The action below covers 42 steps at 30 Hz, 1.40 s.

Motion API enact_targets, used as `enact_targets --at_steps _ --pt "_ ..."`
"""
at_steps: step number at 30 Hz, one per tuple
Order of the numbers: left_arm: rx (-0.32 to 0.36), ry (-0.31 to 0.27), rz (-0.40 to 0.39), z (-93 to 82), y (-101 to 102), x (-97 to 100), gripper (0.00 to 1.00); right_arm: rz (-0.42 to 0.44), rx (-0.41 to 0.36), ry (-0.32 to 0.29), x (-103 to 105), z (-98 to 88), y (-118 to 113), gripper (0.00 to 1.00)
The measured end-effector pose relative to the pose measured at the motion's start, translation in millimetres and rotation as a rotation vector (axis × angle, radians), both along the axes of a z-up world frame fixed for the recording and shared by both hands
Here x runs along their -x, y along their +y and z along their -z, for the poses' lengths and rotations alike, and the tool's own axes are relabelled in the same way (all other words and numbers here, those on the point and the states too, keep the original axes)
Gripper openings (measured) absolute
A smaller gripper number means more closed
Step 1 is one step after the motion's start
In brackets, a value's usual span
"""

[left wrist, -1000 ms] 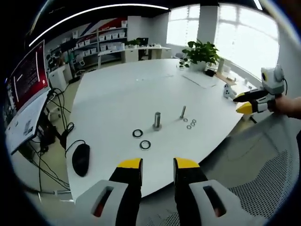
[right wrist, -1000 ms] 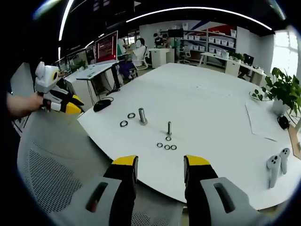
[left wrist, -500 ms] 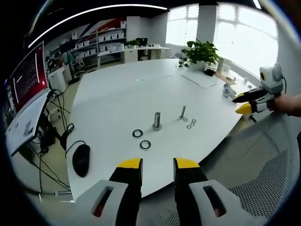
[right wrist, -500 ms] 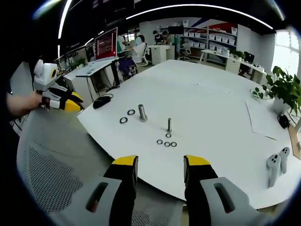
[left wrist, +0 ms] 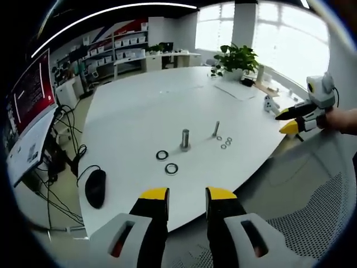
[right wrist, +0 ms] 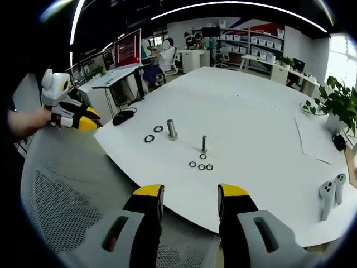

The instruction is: Place the washer onto the threaded stud by aligning its center hole with the stud, sliding it down to the base, and recovering from edge contact or off-axis alignment until the washer reaches the visible bottom stop.

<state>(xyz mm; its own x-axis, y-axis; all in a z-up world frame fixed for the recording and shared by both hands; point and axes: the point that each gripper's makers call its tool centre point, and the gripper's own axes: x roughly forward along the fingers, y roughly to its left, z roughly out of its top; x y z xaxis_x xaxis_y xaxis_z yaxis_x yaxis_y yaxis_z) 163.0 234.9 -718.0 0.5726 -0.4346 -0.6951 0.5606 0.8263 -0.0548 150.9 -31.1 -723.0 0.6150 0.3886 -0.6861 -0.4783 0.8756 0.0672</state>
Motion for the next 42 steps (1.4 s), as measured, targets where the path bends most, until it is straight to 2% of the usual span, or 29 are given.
enact_targets --at_steps 9,20,27,32,42 --pt "0.001 0.003 -0.019 1.1 3 0.6 0.24 -0.002 -0.002 0.0 1 0.3 0 0.4" --pt "-0.041 0.03 0.0 8.2 3 3.9 0.24 -0.016 -0.02 0.005 3 -0.2 4 0.4" --pt "-0.053 0.023 -0.001 7.7 5 3.1 0.25 -0.033 -0.041 0.009 5 -1.2 9 0.4" --pt "-0.065 -0.008 0.004 3.4 5 1.8 0.25 -0.053 -0.056 -0.001 5 -3.8 13 0.4" --pt "-0.06 -0.011 -0.049 2.8 14 -3.9 0.24 -0.043 -0.078 -0.001 6 -4.9 14 0.39"
